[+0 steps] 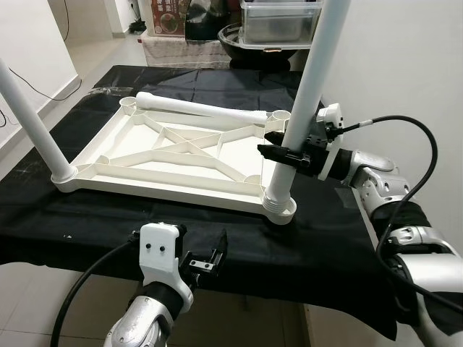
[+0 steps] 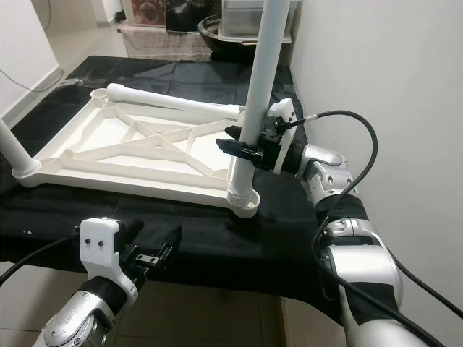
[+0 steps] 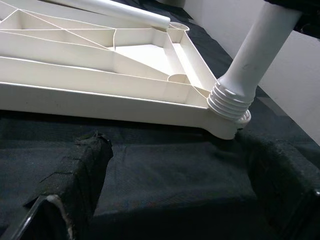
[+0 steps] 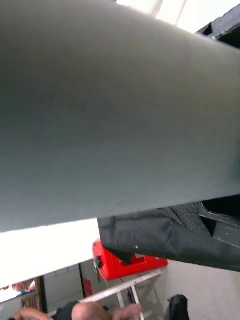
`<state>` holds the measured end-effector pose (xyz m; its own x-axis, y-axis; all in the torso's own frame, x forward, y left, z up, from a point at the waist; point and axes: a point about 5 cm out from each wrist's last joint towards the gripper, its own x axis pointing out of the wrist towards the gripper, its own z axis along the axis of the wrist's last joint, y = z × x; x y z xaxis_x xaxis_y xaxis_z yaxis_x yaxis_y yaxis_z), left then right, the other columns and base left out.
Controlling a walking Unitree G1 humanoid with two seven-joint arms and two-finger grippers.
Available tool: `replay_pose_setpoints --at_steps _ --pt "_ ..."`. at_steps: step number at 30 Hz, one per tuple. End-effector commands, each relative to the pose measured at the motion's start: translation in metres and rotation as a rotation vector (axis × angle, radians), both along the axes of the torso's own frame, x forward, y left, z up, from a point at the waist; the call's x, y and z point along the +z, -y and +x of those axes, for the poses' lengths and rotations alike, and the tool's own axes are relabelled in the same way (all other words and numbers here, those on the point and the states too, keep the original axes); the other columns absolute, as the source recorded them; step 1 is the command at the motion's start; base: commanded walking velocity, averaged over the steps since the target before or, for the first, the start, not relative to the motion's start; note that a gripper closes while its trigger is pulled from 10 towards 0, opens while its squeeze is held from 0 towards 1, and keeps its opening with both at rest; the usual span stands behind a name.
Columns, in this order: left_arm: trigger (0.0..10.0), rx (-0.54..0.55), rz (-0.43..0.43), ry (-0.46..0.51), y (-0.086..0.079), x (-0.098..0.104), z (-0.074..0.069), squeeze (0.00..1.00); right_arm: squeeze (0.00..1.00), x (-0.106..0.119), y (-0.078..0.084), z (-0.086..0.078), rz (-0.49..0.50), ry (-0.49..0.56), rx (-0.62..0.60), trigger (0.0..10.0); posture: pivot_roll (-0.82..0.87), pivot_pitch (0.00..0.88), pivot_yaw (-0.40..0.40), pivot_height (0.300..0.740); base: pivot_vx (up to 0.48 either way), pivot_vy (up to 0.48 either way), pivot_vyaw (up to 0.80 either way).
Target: Building children table
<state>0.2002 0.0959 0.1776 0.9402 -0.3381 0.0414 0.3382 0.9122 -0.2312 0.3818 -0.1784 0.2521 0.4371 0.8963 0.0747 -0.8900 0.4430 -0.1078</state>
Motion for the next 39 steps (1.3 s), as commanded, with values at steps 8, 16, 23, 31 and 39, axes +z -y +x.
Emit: replay_pose_setpoints --at_steps 8,16,23,31,39 --pt "10.0 -0.004 0.008 -0.018 -0.001 0.001 -0.006 0.0 0.0 -0.008 0.003 0.002 -0.066 -0.018 -0.024 10.0 0.23 0.178 -0.019 0.74 0.0 0.0 0.0" --pt "10.0 -0.009 0.01 -0.033 -0.001 0.002 -0.012 0.0 0.0 0.003 0.02 -0.002 -0.069 -0.034 0.009 10.0 0.23 0.202 0.001 0.74 0.0 0.0 0.0" --pt "10.0 -0.019 0.013 -0.046 -0.002 0.002 -0.014 0.0 0.0 0.004 0.027 -0.01 -0.095 -0.053 0.12 10.0 0.23 0.217 0.016 0.74 0.0 0.0 0.0" --pt "10.0 -0.031 0.016 -0.053 -0.001 0.004 -0.015 0.0 0.0 -0.006 0.018 -0.015 -0.123 -0.081 0.254 10.0 0.24 0.227 0.032 0.74 0.0 0.0 0.0" --pt "10.0 -0.019 0.026 -0.062 -0.005 0.004 -0.018 0.0 0.0 0.006 0.008 -0.004 -0.139 -0.026 0.147 10.0 0.25 0.223 0.017 0.74 0.0 0.0 0.0"
